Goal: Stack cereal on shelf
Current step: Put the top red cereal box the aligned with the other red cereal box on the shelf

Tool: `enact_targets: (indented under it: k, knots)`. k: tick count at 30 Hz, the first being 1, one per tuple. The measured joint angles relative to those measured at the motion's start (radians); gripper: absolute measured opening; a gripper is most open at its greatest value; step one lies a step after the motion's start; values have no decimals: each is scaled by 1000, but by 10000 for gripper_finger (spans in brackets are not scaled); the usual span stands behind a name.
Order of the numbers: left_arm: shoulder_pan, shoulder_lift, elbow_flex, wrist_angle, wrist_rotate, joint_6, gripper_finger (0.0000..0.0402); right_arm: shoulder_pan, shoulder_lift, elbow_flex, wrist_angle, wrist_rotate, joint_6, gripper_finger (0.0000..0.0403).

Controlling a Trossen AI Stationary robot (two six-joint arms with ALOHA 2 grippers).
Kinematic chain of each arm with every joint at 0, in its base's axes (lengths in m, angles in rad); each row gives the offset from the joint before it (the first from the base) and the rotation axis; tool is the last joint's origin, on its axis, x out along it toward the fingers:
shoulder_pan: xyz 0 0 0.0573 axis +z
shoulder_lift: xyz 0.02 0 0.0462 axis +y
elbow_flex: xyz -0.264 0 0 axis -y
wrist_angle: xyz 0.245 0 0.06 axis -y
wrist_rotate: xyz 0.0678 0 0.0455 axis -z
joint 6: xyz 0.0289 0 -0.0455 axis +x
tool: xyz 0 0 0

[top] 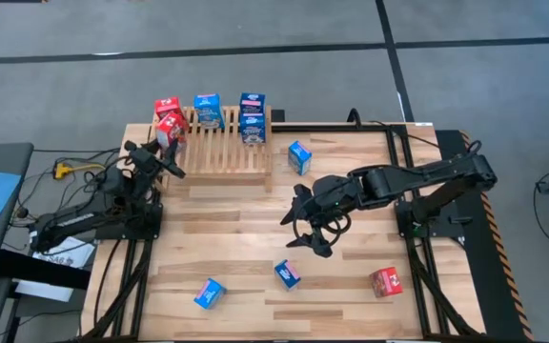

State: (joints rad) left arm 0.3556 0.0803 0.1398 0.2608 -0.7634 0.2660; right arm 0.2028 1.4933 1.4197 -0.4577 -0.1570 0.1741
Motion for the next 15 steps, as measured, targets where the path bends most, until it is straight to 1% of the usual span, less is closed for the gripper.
enact_targets:
  k: [4,15]
  knots:
    - [34,0,0,-43,73,-53,172,0,0,0,-1,0,0,317]
    - [111,0,0,-74,77,-124,172,0,0,0,-1,0,0,317]
